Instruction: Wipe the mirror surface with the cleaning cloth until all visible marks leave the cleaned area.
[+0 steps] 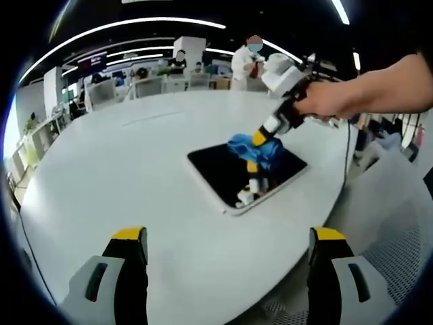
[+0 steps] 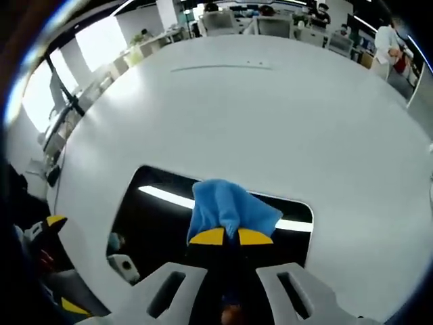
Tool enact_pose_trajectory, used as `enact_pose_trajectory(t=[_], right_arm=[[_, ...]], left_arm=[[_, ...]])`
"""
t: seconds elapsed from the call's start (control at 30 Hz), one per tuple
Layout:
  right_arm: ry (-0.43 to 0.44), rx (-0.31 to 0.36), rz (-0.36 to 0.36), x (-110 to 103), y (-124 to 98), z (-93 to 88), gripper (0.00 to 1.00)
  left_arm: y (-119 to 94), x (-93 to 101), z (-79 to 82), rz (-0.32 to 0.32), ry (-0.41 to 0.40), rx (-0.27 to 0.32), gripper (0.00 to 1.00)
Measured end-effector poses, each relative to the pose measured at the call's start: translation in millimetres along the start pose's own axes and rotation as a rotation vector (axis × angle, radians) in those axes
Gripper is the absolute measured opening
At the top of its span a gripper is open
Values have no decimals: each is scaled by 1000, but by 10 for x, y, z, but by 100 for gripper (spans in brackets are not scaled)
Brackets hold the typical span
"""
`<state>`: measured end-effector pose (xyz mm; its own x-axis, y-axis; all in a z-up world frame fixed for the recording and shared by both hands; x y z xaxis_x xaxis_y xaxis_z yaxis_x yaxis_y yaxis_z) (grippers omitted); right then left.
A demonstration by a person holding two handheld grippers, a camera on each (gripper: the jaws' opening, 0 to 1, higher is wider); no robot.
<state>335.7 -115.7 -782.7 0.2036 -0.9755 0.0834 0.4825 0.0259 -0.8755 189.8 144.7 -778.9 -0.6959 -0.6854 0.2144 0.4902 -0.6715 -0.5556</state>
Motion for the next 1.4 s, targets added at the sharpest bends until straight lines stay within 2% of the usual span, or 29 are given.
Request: enact_pose_trajectory(t=[0.27, 0.5, 0.9, 1.2, 1.27, 1.4], right_arm=[[18, 16, 16, -8, -88, -175, 0], [35, 9, 21, -22, -148, -291, 0], [60, -19, 24, -74, -243, -442, 0], [96, -50, 48, -85, -323, -565, 0], [127, -72, 47, -91, -339, -579, 0], [117, -75, 50, -108, -366, -628, 0]], left_arm=[[6, 6, -12, 0, -3, -24, 99], [7, 21, 20, -9, 8, -5, 99], [-12, 5, 31, 10, 10, 8, 99], [-30, 8, 35, 14, 5, 12, 99], [-34, 8, 34, 13, 4, 15, 99], [-39, -2, 25, 17, -1, 16, 99]])
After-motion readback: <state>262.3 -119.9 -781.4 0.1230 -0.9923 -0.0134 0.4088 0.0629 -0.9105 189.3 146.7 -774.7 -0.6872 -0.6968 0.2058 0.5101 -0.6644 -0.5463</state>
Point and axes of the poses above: the point that each gripper's makers call its tool centre point, and the gripper's own axes: y roughly forward along the fingers, x roughly to its right, z roughly out of its top, the point moved 10 cm from there along -y, roughly backward along the fingers, and after that the axes turned 10 degrees about -z, right-handed, at the moved point
